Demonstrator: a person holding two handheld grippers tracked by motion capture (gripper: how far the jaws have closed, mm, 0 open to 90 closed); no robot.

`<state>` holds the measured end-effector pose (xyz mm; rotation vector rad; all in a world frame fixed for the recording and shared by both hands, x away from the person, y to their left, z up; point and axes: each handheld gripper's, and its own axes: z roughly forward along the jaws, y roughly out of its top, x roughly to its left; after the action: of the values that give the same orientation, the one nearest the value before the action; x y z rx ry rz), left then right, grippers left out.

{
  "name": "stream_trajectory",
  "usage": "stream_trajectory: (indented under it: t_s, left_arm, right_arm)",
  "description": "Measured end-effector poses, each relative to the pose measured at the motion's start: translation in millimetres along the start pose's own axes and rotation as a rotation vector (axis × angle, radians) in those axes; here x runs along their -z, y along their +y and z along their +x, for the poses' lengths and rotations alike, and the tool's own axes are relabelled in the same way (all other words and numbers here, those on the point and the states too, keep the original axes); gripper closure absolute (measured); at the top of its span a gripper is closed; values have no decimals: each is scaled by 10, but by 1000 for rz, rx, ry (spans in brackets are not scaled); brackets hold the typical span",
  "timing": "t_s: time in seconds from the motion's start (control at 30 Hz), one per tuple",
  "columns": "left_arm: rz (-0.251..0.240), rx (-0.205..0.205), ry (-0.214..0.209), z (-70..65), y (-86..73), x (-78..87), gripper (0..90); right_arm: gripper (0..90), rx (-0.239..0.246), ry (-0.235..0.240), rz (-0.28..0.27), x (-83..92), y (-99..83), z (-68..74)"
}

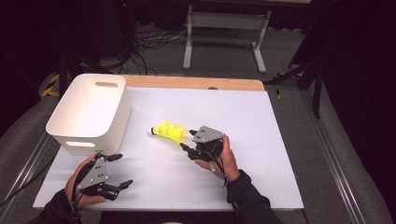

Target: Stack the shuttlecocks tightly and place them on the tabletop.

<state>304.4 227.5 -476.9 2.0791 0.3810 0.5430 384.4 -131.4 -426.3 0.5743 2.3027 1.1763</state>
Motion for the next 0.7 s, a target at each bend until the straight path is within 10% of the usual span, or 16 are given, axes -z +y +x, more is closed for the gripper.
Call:
stream_trajectory:
  t_s: [0.7]
  left_arm:
    - [4, 1, 3, 5, 0, -2, 104]
  right_arm:
    - [194, 97, -98, 10, 426, -235, 77]
